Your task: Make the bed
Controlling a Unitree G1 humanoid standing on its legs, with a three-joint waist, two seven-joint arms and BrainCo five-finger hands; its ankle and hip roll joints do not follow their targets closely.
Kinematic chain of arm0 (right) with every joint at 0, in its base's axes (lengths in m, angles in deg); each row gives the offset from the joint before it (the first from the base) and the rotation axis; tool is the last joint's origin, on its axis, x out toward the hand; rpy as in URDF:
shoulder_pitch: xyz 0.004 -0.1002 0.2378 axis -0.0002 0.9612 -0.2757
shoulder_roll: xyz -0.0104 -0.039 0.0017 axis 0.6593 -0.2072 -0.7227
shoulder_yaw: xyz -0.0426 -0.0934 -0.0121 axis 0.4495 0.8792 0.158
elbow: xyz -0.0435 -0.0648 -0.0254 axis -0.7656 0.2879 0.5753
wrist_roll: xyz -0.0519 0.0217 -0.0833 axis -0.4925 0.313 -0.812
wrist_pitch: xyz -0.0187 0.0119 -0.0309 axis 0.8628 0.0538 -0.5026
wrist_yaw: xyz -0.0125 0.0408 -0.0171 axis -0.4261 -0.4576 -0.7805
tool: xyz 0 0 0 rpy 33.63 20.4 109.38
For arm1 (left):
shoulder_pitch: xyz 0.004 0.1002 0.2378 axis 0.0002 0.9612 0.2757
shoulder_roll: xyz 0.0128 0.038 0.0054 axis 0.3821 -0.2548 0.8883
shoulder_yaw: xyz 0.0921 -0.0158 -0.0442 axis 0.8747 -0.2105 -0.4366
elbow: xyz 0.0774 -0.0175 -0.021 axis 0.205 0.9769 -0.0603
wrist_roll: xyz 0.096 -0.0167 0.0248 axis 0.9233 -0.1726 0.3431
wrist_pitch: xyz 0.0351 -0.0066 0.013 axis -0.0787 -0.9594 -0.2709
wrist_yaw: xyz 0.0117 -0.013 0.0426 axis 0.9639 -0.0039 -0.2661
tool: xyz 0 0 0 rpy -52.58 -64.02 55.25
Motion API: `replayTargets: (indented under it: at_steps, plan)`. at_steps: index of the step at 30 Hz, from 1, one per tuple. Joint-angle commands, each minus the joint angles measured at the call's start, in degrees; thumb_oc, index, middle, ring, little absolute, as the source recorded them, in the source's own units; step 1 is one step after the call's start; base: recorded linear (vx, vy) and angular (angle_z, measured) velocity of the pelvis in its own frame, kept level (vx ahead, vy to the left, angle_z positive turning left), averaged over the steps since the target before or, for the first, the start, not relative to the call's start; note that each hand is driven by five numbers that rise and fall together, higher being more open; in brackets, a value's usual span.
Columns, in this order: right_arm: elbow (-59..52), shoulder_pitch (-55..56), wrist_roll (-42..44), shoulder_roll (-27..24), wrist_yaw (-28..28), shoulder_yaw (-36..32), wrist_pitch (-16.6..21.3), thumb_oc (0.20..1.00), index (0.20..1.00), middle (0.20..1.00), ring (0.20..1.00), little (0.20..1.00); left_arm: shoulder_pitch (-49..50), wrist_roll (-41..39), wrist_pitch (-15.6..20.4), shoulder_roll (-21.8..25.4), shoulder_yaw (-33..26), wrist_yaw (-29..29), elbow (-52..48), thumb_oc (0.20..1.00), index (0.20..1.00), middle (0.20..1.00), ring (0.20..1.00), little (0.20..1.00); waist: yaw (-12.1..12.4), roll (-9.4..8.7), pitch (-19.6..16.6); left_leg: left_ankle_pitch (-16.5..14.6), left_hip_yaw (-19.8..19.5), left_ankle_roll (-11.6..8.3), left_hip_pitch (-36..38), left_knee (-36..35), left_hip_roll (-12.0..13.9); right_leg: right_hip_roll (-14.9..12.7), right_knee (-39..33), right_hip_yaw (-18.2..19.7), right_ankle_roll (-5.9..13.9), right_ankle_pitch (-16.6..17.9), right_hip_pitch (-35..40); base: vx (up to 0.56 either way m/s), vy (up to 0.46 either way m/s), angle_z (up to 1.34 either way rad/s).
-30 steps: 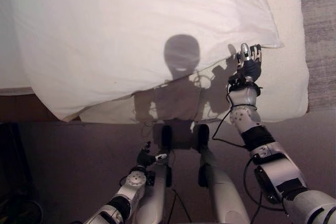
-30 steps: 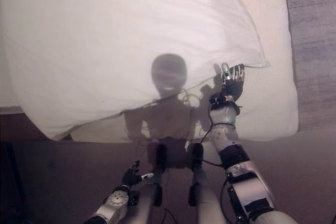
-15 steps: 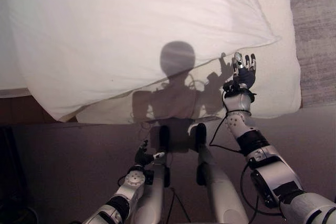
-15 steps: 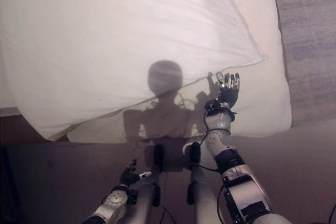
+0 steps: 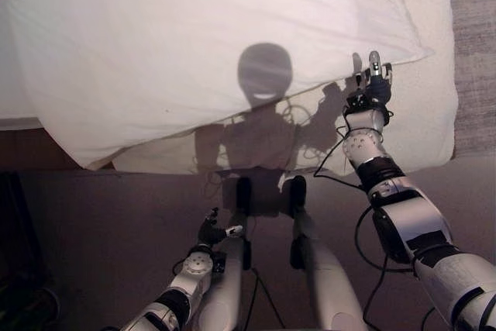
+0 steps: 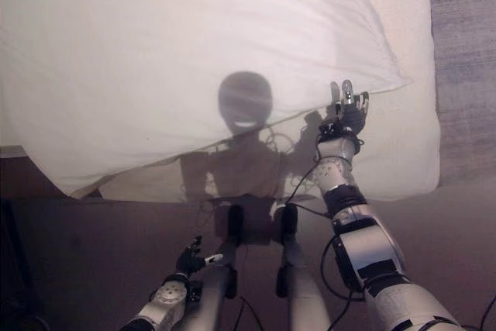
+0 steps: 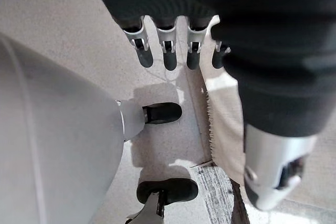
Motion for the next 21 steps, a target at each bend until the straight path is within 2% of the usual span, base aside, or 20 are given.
replayTargets:
  at_steps: [1,12,18,21]
  plan:
    - [0.3,-3.8,0.9,-2.7,-2.1,0.3,-0.1,1.000,1.000,1.000,1.000,1.000,-0.4,-2.8,0.8,0.6,1.3,0.6,0.0,1.000,1.000,1.000,1.000,1.000,0.9,-1.52,-0.1,0.5,-1.0,0.58,-1.7,0.0,-2.7,-3.2,5.9,0.3,7.41,-3.6,-1.0,0.01,-0.014,0.12]
    - [7.4,-13.5,0.6,-7.5,-4.1,5.4,-4.3,1.000,1.000,1.000,1.000,1.000,-0.2,-4.3,1.0,1.9,2.1,1.8,-2.2,1.000,1.000,1.000,1.000,1.000,2.5,-1.64,-0.1,1.2,-1.9,0.29,-6.2,0.2,-2.5,-3.1,6.3,-0.7,7.42,-3.3,-5.3,0.01,-0.007,0.04]
    - [20.1,-22.0,-2.2,-10.1,-1.4,8.1,-9.7,1.000,1.000,1.000,1.000,1.000,-0.6,-4.9,0.7,1.8,4.2,2.0,-2.6,1.000,1.000,1.000,1.000,1.000,3.5,-1.15,-0.1,1.1,-2.5,0.11,-7.8,0.7,-2.5,-3.2,7.0,-1.2,7.33,-3.8,-6.8,0.00,-0.007,0.03]
    - [22.1,-24.5,-0.1,-10.3,0.4,6.4,-9.1,1.000,1.000,1.000,1.000,1.000,-1.3,-5.4,0.5,1.6,5.0,1.5,-3.4,1.000,1.000,1.000,1.000,1.000,4.1,-0.55,-0.1,1.1,-2.9,0.03,-8.5,0.8,-2.6,-3.3,7.3,-1.6,7.27,-4.0,-7.3,0.00,-0.017,0.09]
